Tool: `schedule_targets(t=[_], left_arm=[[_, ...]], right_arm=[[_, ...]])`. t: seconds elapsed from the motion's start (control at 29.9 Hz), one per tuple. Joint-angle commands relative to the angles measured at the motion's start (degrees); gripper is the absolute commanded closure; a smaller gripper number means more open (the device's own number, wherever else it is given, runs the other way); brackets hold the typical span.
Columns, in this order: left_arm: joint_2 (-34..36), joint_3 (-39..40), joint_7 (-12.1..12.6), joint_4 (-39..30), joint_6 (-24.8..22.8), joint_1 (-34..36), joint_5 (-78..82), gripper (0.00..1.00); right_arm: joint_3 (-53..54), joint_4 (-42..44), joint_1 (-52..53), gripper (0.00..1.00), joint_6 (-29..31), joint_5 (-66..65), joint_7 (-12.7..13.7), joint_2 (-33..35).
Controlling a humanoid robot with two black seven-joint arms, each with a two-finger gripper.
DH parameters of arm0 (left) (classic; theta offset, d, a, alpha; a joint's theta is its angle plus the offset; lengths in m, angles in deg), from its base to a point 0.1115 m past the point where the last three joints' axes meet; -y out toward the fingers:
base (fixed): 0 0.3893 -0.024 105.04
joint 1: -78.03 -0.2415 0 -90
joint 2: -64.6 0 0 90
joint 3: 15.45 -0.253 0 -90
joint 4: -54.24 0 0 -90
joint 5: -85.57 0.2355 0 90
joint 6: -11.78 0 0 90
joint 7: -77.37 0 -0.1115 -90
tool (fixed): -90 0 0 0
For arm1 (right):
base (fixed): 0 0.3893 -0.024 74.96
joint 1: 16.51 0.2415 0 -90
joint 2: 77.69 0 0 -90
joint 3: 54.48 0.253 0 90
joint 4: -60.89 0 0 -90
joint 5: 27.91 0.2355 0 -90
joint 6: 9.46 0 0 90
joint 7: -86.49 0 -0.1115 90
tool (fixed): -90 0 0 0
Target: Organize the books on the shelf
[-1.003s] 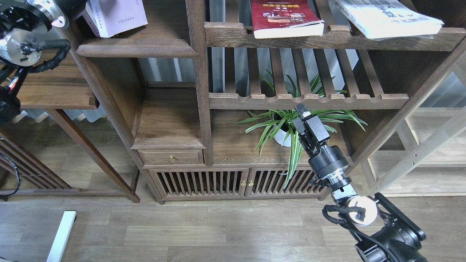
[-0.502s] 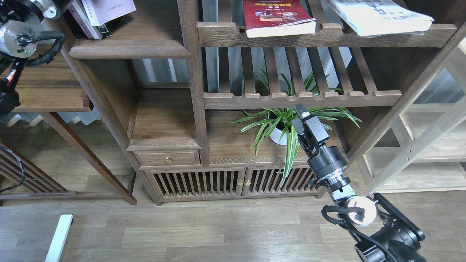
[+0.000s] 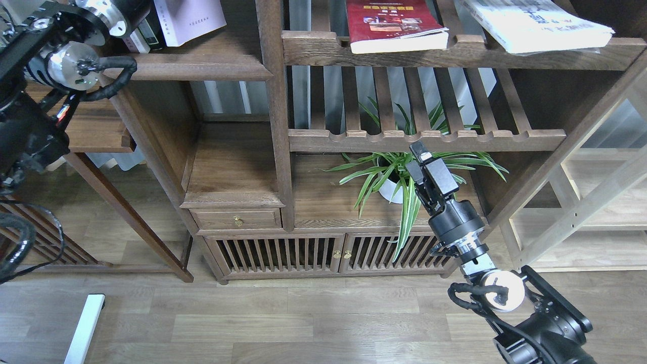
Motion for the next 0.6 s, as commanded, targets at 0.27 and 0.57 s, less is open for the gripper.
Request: schedule_targets(t=[0.27,0.57], left_arm=[[-0.6,0.0,-0.8,1.6,6.8,0.8,-0.1,0.98],[-1.2,-1.3,-1.8,2.6,8.0,1.1,0.0,0.98]], right_arm=[[1.8,-0.5,-0.3,0.04,0.0,0.0,0.0,0.6],[1.8,-0.7,-2.6,0.04,0.0,0.0,0.0,1.6]])
